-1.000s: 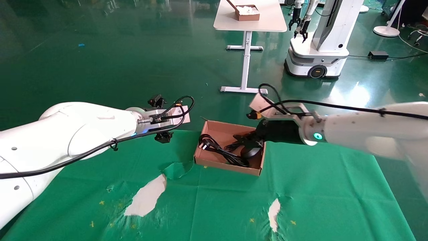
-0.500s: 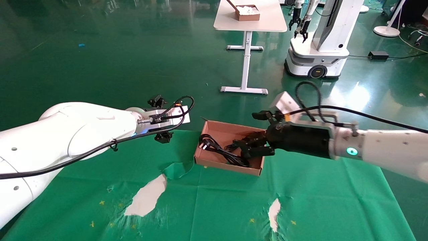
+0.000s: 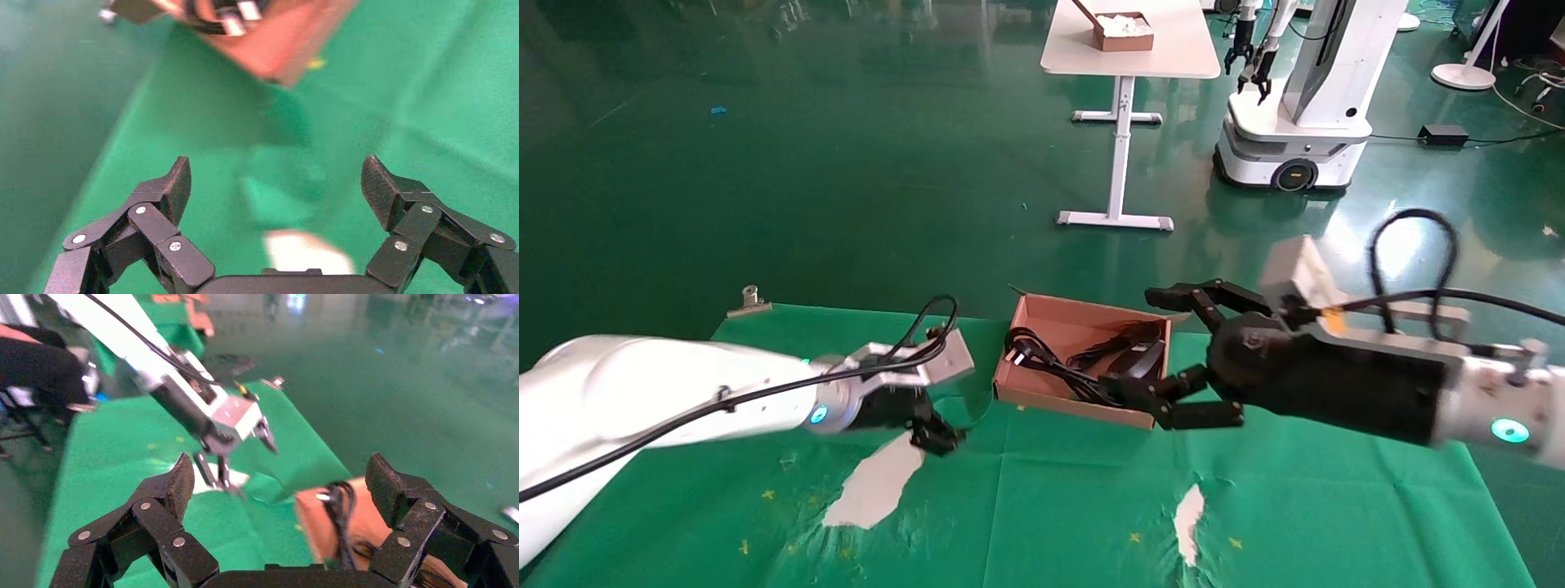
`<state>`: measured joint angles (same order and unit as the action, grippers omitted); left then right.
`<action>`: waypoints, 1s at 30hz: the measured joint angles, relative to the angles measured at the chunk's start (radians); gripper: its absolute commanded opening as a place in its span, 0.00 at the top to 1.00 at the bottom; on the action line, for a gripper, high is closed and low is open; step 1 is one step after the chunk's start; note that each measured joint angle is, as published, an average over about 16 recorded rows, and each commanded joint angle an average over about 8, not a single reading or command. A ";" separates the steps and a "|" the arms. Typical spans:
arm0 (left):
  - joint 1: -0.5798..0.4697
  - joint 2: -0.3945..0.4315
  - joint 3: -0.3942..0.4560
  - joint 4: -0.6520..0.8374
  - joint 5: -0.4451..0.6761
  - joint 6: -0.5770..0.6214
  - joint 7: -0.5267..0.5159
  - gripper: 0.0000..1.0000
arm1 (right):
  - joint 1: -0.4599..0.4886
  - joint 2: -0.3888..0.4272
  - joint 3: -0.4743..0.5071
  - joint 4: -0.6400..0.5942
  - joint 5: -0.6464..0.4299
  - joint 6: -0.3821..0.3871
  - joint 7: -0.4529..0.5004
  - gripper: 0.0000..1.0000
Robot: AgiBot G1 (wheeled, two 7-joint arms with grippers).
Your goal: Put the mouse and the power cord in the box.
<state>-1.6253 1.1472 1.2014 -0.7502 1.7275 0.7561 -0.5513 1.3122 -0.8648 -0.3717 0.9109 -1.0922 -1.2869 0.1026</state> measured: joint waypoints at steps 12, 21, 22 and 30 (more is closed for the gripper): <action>0.146 -0.142 -0.244 -0.142 -0.264 0.196 0.096 0.00 | -0.141 0.150 0.055 0.221 0.214 -0.124 0.050 0.00; 0.256 -0.249 -0.428 -0.248 -0.463 0.343 0.169 0.00 | -0.218 0.233 0.084 0.343 0.332 -0.192 0.078 0.00; 0.268 -0.261 -0.448 -0.260 -0.485 0.360 0.177 0.00 | -0.223 0.238 0.086 0.350 0.340 -0.196 0.080 0.00; 0.365 -0.355 -0.611 -0.354 -0.661 0.490 0.241 0.00 | -0.237 0.254 0.091 0.372 0.362 -0.209 0.084 0.00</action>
<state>-1.2603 0.7920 0.5905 -1.1041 1.0668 1.2462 -0.3103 1.0751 -0.6112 -0.2805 1.2833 -0.7302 -1.4958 0.1870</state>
